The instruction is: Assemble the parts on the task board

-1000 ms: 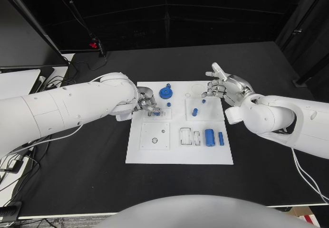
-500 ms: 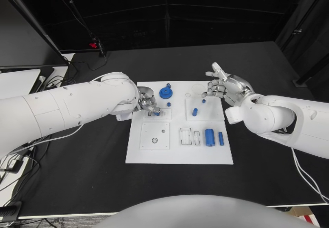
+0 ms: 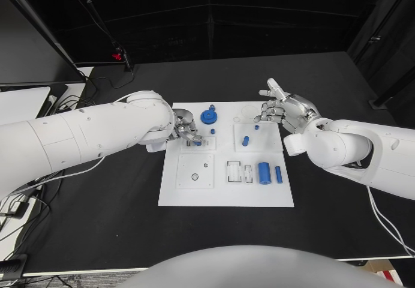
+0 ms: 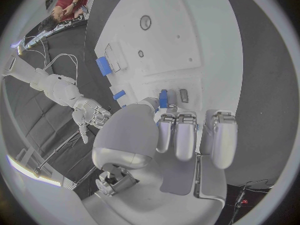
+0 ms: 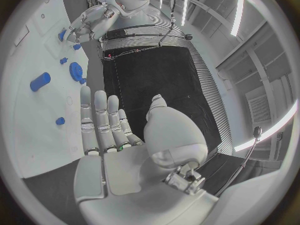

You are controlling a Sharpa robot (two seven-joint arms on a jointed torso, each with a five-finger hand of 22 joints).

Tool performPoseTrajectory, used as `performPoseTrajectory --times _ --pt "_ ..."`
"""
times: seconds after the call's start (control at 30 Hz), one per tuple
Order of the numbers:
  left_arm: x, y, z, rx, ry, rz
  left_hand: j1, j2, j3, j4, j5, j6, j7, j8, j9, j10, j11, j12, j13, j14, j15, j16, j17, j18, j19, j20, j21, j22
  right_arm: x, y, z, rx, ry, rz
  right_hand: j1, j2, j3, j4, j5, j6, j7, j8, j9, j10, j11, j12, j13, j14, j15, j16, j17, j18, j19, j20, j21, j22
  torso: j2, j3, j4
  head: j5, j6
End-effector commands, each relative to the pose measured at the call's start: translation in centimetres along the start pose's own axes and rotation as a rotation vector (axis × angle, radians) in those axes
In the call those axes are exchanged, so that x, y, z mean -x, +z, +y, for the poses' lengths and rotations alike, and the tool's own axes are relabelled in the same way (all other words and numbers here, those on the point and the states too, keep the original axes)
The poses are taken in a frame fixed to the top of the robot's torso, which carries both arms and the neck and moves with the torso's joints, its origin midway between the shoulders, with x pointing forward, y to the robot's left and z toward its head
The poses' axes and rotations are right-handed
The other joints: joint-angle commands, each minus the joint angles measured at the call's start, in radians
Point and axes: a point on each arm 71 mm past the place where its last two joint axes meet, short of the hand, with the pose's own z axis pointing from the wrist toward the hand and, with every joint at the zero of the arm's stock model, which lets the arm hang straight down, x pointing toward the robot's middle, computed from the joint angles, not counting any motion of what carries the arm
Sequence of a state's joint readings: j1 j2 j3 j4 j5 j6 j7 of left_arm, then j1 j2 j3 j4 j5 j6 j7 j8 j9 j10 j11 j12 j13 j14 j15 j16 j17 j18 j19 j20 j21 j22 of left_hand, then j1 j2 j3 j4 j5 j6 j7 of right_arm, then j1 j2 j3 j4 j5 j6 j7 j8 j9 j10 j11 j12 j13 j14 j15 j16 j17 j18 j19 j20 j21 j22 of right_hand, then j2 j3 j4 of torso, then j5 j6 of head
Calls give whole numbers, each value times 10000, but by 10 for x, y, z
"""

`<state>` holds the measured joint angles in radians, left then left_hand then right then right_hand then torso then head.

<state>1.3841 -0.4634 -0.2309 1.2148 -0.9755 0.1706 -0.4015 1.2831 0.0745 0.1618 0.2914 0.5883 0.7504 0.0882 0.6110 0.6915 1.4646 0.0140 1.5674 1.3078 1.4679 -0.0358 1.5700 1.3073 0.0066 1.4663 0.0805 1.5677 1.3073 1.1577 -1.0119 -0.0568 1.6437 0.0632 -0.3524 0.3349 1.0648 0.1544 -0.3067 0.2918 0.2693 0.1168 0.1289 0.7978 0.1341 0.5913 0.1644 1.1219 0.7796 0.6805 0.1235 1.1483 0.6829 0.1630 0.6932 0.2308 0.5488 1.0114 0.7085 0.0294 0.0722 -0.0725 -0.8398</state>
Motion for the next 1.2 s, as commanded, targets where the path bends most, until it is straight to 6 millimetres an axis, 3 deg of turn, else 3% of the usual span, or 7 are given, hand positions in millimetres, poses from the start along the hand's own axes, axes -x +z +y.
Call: performPoseTrajectory --times 0.03,0.8,1.2 --pt "-7 2 5 398 99 261 13 66 84 5 3 -120 -60 -14 0 1062 73 34 2630 1029 72 8 2635 -66 1045 59 31 2635 -1 0 1 56 83 68 -21 108 -49 5 54 -60 1084 60 -20 -46 36 69 -27 -97 6 48 -29 167 -28 23 -52 -18 1 1 1 -6 -16" --pt "-12 5 3 370 158 443 41 54 115 18 -3 -144 -45 -5 23 1062 80 34 2630 1029 78 8 2635 -66 1045 70 31 2635 -1 0 1 9 85 65 -23 111 -51 4 56 -62 1086 67 -24 -46 37 74 -34 -100 7 54 -37 167 -28 24 -52 -19 3 2 -4 -27 -37" --pt "-12 4 4 374 187 534 -769 -300 -307 31 -222 -470 104 -176 -8 1062 223 34 2630 1029 209 8 2635 -66 1045 183 31 2635 0 0 1 -1 84 57 -23 111 -51 4 56 -62 1086 67 -24 -46 37 74 -34 -100 7 54 -37 167 -28 24 -52 -19 3 2 -3 -21 -36"
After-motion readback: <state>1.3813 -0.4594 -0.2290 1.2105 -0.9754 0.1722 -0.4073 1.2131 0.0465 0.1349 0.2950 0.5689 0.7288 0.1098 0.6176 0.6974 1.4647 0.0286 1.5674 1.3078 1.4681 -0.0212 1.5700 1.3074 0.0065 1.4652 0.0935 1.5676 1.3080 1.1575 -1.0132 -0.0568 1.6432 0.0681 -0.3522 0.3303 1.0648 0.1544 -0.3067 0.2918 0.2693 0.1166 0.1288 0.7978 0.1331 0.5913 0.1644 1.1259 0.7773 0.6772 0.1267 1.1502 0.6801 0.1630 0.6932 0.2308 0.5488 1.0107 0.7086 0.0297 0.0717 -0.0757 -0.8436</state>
